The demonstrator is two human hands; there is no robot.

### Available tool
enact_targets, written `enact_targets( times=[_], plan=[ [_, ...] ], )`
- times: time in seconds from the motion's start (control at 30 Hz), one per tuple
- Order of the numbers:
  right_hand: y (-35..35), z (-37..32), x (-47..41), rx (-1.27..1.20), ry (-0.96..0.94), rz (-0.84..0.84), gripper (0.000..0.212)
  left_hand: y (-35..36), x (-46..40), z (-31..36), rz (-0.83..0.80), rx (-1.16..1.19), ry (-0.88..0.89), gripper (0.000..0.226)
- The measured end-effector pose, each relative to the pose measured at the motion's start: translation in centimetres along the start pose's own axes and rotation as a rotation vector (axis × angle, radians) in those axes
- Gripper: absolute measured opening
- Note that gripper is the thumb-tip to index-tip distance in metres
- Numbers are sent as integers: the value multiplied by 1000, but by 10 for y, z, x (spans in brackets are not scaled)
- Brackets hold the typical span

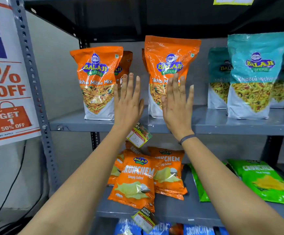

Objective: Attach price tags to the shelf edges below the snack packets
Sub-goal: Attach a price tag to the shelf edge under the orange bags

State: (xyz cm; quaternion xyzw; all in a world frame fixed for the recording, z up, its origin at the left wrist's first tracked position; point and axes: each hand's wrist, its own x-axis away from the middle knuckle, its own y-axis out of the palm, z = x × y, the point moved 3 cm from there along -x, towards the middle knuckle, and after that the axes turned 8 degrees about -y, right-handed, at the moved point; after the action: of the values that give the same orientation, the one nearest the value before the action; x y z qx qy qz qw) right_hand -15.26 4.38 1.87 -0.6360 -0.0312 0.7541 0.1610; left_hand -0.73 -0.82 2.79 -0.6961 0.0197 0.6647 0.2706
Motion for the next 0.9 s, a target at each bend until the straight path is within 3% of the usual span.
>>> enact_targets(
  times=[0.1, 0.2, 0.27, 0.37, 0.47, 0.6, 0.73, 0.9],
  plan=[
    [-5, -5, 9, -115, 40, 33, 49, -1, 7, -8, -68, 115, -3, 60],
    [-6, -17, 36, -311, 132, 91, 30, -2, 21, -25, -57, 130, 25, 45],
    [-7, -26, 55, -387, 203, 29, 20, -2, 30, -35, -73, 137, 38, 49],
    [-4, -42, 76, -558, 313, -162, 29, 1, 39, -40, -166, 117, 44, 56],
    [2, -54, 80, -752, 378, -269, 27, 1, 40, -37, -254, 100, 26, 47],
    [17, -54, 72, -1084, 608, -287, 20, 2, 35, -31, -368, 136, -81, 36],
    [25, -49, 63, -1240, 754, -313, 19, 3, 32, -33, -516, 262, -232, 37],
    [16, -43, 63, -1055, 527, -319, 21, -3, 46, -47, -590, 391, -240, 42]
  ],
)
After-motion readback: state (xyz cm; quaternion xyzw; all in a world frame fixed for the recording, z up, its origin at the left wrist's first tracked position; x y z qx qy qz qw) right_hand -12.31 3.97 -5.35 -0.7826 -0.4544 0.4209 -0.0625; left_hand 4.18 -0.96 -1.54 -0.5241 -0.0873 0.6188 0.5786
